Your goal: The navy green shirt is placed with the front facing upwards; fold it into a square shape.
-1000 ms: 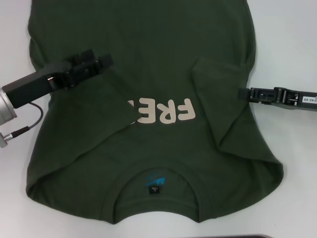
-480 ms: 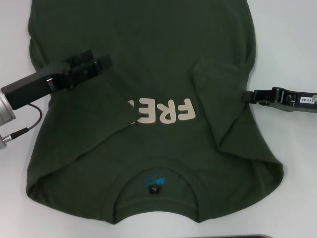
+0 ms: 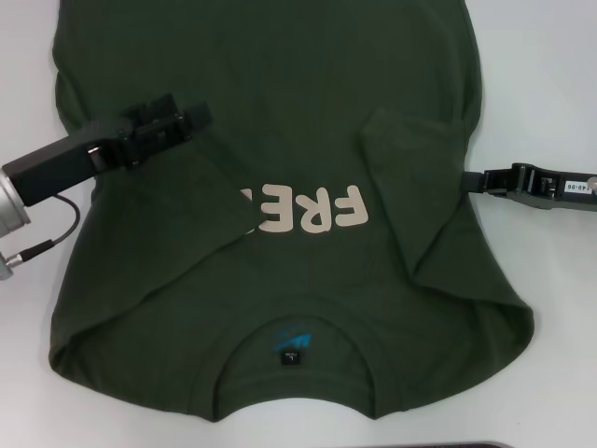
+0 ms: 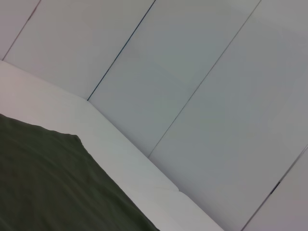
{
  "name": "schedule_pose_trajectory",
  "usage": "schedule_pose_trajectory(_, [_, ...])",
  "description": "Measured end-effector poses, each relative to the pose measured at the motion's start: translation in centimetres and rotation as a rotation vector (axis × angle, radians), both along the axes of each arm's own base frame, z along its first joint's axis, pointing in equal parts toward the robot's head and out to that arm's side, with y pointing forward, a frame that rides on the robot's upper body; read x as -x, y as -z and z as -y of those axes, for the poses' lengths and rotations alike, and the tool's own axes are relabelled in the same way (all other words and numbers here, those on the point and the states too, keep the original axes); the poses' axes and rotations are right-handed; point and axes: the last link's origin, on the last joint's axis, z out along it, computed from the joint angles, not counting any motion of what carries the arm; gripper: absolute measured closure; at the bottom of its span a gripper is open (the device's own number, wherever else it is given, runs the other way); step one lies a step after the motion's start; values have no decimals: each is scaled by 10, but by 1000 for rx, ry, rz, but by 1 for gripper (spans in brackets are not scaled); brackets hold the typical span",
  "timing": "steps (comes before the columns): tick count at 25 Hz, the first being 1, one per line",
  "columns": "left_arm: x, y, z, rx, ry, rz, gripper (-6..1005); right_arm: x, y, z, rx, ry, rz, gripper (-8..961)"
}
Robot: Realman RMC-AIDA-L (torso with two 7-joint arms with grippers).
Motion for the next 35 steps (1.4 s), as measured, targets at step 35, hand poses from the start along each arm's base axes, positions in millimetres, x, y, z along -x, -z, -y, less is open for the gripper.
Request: schedule_pose_trajectory(35, [-1, 1, -2, -5, 4, -6, 113, 85, 51, -38, 164, -287, 27, 906])
